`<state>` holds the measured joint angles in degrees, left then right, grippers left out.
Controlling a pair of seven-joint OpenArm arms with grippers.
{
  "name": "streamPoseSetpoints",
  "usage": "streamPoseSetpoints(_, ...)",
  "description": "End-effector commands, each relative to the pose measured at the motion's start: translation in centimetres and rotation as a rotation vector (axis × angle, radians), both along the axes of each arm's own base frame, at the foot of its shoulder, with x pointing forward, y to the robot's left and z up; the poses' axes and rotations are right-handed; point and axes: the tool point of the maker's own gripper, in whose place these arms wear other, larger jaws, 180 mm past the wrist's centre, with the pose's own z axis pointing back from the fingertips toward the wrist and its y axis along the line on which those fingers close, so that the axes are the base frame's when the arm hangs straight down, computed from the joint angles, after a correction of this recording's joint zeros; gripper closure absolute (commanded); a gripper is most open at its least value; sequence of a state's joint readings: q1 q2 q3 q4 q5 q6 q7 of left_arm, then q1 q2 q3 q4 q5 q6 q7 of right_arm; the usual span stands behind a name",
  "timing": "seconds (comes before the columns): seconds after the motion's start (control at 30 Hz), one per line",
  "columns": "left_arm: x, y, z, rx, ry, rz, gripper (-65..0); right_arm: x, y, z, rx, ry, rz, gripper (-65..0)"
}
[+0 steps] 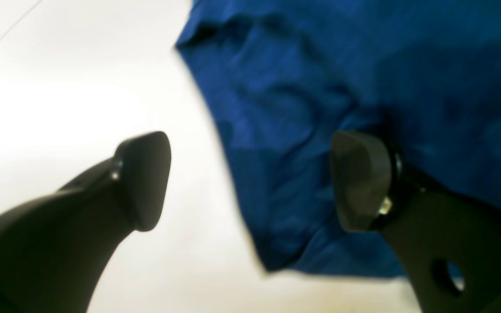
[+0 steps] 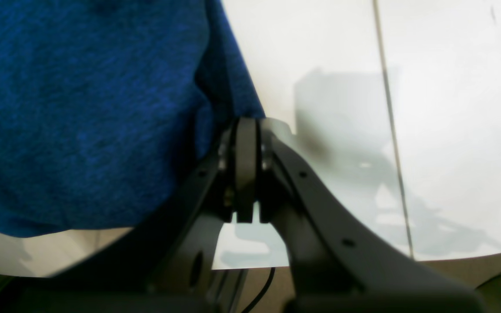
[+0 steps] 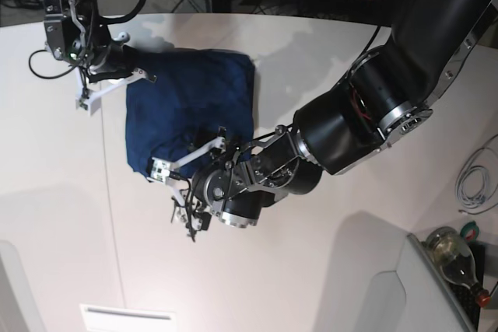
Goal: Layout the t-shirt on the table in an organized manner, then fold the t-shirt properly
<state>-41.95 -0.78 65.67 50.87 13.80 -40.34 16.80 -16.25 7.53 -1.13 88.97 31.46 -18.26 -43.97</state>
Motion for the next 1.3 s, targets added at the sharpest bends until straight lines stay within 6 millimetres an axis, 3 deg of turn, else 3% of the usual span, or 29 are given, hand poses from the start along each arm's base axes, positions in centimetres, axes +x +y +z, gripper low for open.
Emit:
streamPoseSetpoints(0.0,1.4,-0.8,2.3,-0.041,-0.047,-0.012,-54.8,0.6,-0.2,0.6,-0.002,-0.026,-0.004,-1.4)
streamPoseSetpoints(0.13,1.2,-0.6,4.2,-0.105,-0.082,-0.024,-54.8,0.5,-0.7,0.7,-0.018,-0.02,-0.045,-1.4)
streamPoseSetpoints(0.23,2.0,0.2,7.5,-0.243,-0.115,0.074,-49.7,0.2,-1.5,1.6,-0.042,-0.021,-0.123,-1.4)
streamPoseSetpoints(0.3,2.7,1.6,9.5,-0.305,-0.15,0.174,-40.2,0.1,-2.0,2.7,-0.052,-0.059,-0.148,-1.4)
streamPoseSetpoints(0.37,3.3,3.8,11.7,-0.38,-0.188,0.287,-25.2,-0.3,-3.4,4.0,-0.071,-0.096,-0.188,-1.4)
streamPoseSetpoints(0.43,3.2,6.7,13.1,-0.447,-0.214,0.412,-3.6,-1.0,-4.0,5.2,-0.077,-0.119,-0.201,-1.4)
streamPoseSetpoints(0.47,2.9,8.0,13.3,-0.468,-0.222,0.462,0.0,-1.6,-4.2,5.7,-0.081,-0.122,-0.202,-1.4)
streamPoseSetpoints(0.57,0.5,12.8,12.1,-0.478,-0.216,0.6,0.0,-4.4,-3.6,6.7,-0.072,-0.096,-0.182,-1.4)
streamPoseSetpoints(0.73,-6.6,17.8,5.8,-0.328,-0.091,0.661,0.0,-9.4,-3.2,6.1,-0.072,0.01,-0.171,-1.4)
streamPoseSetpoints(0.87,-13.9,20.7,1.1,-0.196,0.057,0.669,0.0,-14.6,-2.9,5.3,-0.071,0.129,-0.161,-1.4)
streamPoseSetpoints(0.93,-18.5,21.7,-0.9,-0.166,0.156,0.685,0.0,-18.1,-2.6,4.7,-0.07,0.212,-0.164,-1.4)
streamPoseSetpoints(1.1,-27.9,24.0,-3.2,-0.272,0.41,0.887,0.0,-25.7,0.1,2.1,-0.037,0.43,-0.085,-1.4)
streamPoseSetpoints(1.27,-36.2,24.8,-6.2,-0.332,0.637,1.083,0.0,-30.1,1.0,-3.3,-0.081,0.567,0.061,-1.5)
